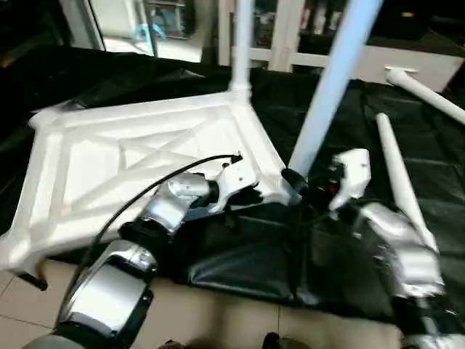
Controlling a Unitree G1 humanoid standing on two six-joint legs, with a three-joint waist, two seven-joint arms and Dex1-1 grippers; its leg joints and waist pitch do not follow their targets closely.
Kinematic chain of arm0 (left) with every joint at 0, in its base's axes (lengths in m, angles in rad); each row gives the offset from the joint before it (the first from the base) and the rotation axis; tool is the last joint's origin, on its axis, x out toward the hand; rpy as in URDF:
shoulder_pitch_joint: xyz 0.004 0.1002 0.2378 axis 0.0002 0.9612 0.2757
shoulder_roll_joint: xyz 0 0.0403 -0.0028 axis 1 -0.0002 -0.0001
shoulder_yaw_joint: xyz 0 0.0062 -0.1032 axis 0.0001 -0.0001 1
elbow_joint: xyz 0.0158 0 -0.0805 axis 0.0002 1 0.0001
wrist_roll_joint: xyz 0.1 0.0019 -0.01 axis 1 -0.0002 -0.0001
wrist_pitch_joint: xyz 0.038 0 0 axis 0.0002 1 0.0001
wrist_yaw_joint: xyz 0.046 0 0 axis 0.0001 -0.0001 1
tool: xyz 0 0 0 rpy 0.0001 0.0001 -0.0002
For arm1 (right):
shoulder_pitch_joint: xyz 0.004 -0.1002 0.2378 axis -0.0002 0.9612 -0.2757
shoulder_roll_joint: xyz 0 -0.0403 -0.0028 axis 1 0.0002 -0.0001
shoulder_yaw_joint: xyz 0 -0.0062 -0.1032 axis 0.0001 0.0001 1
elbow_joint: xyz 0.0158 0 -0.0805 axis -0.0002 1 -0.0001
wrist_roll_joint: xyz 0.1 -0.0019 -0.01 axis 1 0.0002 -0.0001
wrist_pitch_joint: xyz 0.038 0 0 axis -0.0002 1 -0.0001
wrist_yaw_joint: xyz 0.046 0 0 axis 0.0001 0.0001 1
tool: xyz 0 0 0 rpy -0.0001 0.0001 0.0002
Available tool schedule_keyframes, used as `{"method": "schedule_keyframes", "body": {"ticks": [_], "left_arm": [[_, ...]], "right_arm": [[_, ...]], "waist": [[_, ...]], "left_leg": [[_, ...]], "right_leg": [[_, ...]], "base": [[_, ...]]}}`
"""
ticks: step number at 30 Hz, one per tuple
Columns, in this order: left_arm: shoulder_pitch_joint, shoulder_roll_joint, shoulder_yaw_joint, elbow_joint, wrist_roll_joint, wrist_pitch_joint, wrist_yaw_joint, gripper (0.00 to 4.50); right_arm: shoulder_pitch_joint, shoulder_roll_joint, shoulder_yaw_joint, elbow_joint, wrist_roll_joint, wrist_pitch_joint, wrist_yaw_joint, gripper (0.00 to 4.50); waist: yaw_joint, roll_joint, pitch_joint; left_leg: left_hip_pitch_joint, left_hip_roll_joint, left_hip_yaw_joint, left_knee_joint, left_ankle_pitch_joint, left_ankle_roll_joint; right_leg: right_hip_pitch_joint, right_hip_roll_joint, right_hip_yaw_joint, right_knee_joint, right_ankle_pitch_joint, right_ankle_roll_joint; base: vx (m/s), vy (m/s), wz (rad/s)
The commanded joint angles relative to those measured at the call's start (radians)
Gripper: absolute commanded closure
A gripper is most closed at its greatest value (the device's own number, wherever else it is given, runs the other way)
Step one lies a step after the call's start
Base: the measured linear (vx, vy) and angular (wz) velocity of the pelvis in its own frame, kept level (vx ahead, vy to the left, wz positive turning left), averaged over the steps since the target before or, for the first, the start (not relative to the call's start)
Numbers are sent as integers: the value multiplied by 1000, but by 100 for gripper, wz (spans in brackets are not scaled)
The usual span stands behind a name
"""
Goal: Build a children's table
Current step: Rotate leg to tighten
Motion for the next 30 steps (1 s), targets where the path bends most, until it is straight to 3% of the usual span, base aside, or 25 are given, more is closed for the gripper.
{"method": "schedule_keyframes", "body": {"ticks": [1, 2, 3, 4, 7, 9, 11, 12, 14, 17, 23, 26, 30], "left_arm": [[53, 30, -29, -2, -30, -4, -139, 450], [60, 44, -30, -13, -38, 3, -183, 450], [66, 54, -32, -22, -45, 10, -215, 450], [69, 58, -33, -29, -49, 15, -234, 450], [77, 69, -37, -40, -50, 16, -255, 450], [87, 80, -43, -56, -56, 19, -290, 450], [91, 84, -45, -63, -56, 22, -303, 450], [94, 87, -48, -69, -53, 21, -312, 450], [100, 91, -51, -81, -56, 27, -324, 450], [104, 90, -50, -88, -55, 33, -329, 450], [110, 91, -55, -102, -51, 37, -323, 450], [112, 91, -55, -106, -48, 39, -319, 450], [114, 95, -56, -109, -39, 36, -318, 450]], "right_arm": [[24, -77, -14, -59, 32, 22, 109, 69], [39, -123, -20, -80, 44, 32, 162, 69], [48, -152, -23, -91, 52, 40, 195, 59], [53, -166, -23, -98, 57, 46, 212, 59], [64, -214, -13, -98, 49, 47, 263, 32], [73, -258, 16, -91, 23, 29, 311, 17], [76, -274, 32, -91, 17, 27, 335, 6], [73, -287, 61, -92, 14, 31, 370, 6], [56, -290, 114, -79, 0, 18, 410, 6], [18, -260, 132, -32, -24, 3, 405, 6], [-24, -229, 181, 36, -76, -45, 409, 6], [-38, -224, 199, 65, -95, -66, 414, 6], [-53, -236, 220, 89, -99, -80, 453, 6]], "waist": [[11, -24, -78], [14, -25, -85], [13, -30, -88], [20, -28, -93], [22, -30, -99], [24, -32, -99], [25, -32, -96], [24, -34, -92], [22, -34, -87], [19, -35, -87], [18, -35, -90], [19, -40, -96], [19, -45, -96]], "left_leg": [[2, 37, -3, -65, -208, 114], [-2, 38, 3, -59, -142, 148], [-13, 35, 4, -56, -121, 160], [-12, 35, 6, -48, -75, 182], [-12, 35, 7, -38, 5, 222], [-16, 34, 7, -35, 12, 229], [-17, 34, 8, -34, -13, 220], [-21, 36, 8, -36, -80, 190], [-18, 38, 6, -41, -150, 148], [-15, 40, 2, -45, -198, 98], [-16, 39, 2, -47, -194, 85], [-15, 38, 5, -44, -162, 104], [-22, 36, 4, -42, -167, 119]], "right_leg": [[45, -43, 56, -65, -351, -194], [48, -34, 65, -39, -220, -236], [56, -32, 66, -29, -181, -244], [53, -36, 70, -18, -113, -259], [57, -35, 71, -3, -17, -299], [58, -35, 72, -1, -23, -302], [55, -34, 71, -7, -79, -288], [55, -35, 70, -19, -189, -261], [51, -35, 69, -33, -315, -222], [43, -36, 71, -42, -404, -182], [40, -33, 75, -38, -364, -182], [43, -29, 77, -25, -248, -217], [48, -31, 76, -27, -273, -214]], "base": [[104, -20, 13], [104, -20, 13], [64, -13, 1], [0, 0, 0], [0, 0, 0], [0, 0, 0], [0, 0, 0], [0, 0, 0], [0, 0, 0], [0, 0, 0], [0, 0, 0], [0, 0, 0], [0, 0, 0]]}}
